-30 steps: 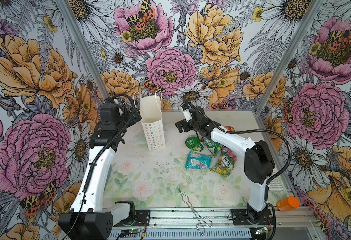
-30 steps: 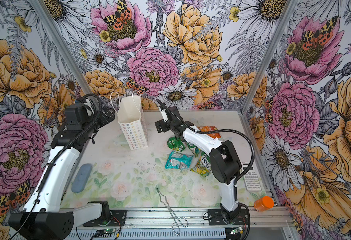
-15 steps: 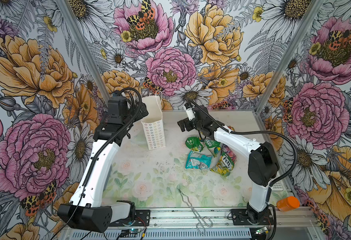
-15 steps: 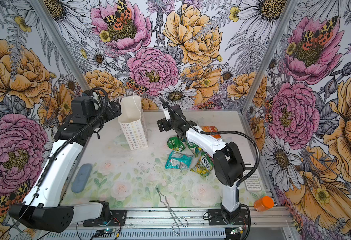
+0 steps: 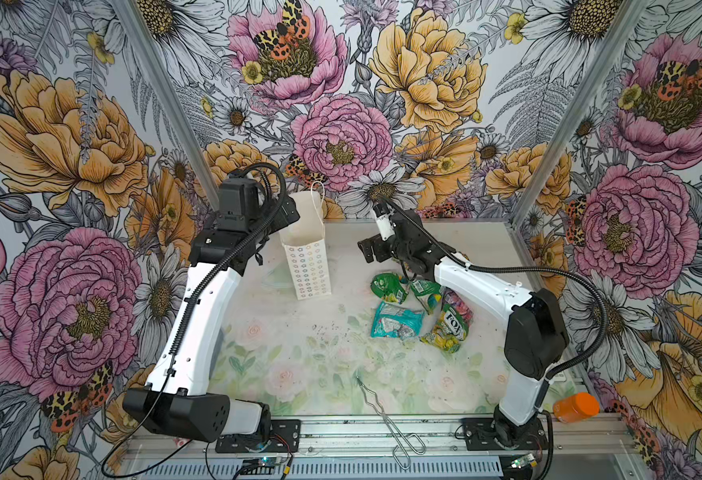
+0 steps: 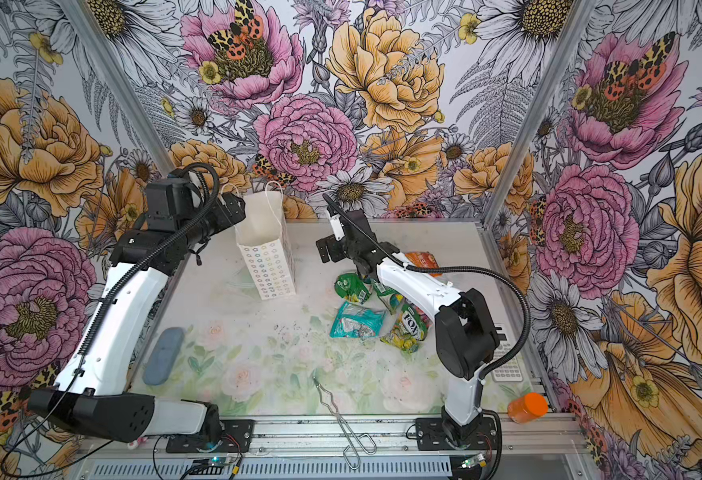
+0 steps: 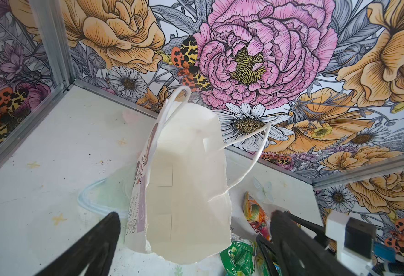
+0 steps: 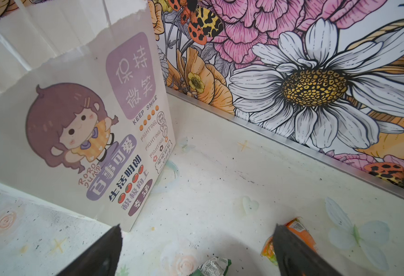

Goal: Place the snacks into the paper bag

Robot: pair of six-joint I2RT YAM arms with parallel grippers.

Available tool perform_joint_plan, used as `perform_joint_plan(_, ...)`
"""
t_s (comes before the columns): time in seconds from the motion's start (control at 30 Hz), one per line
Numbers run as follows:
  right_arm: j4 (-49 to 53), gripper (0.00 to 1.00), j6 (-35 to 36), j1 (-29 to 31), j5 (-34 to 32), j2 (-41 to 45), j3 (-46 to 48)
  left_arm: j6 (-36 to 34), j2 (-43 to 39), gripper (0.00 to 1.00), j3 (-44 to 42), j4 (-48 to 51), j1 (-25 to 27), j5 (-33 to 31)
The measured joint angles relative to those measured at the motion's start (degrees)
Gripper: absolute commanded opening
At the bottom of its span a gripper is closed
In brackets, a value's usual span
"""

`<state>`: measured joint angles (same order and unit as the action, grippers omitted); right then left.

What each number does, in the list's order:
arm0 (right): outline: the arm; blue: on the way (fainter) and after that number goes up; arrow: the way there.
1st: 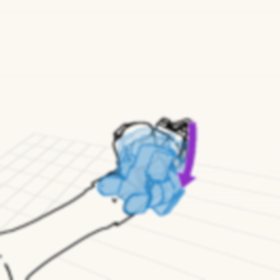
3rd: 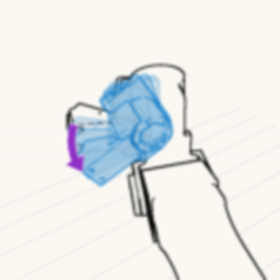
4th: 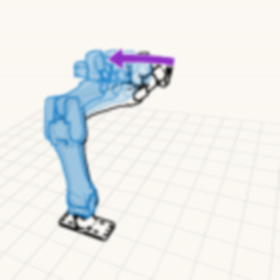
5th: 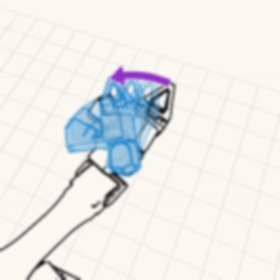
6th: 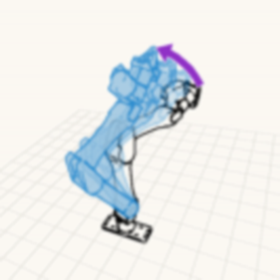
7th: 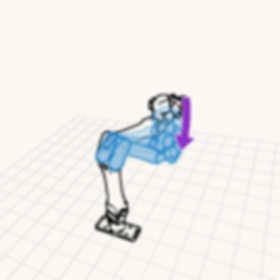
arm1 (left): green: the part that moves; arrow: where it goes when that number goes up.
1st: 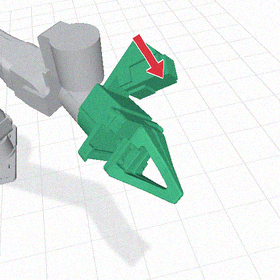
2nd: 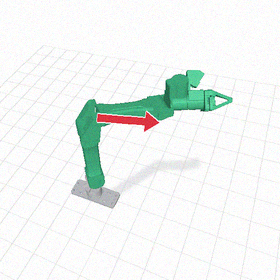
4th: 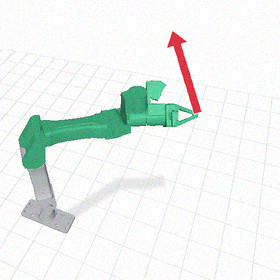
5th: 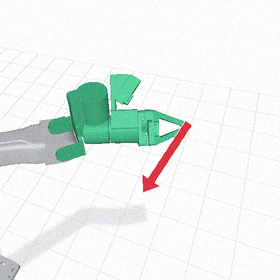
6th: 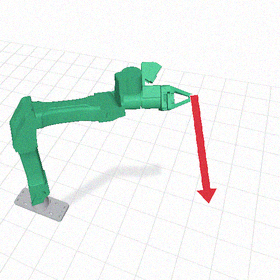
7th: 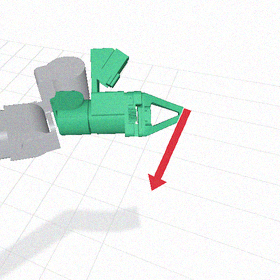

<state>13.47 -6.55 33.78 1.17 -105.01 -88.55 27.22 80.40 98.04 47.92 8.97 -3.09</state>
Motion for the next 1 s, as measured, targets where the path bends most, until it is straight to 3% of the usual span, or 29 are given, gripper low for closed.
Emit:
perform_joint_plan(0.87,0.0,1.0,-1.1,0.0,-1.0,0.1,1.8,-3.7,10.9,0.99,0.5,4.8,-3.3,1.2)
perform_joint_plan(1.0,0.0,1.0,-1.4,0.0,-1.0,0.1,1.8,-4.0,12.0,0.94,0.5,4.8,-3.3,1.2)
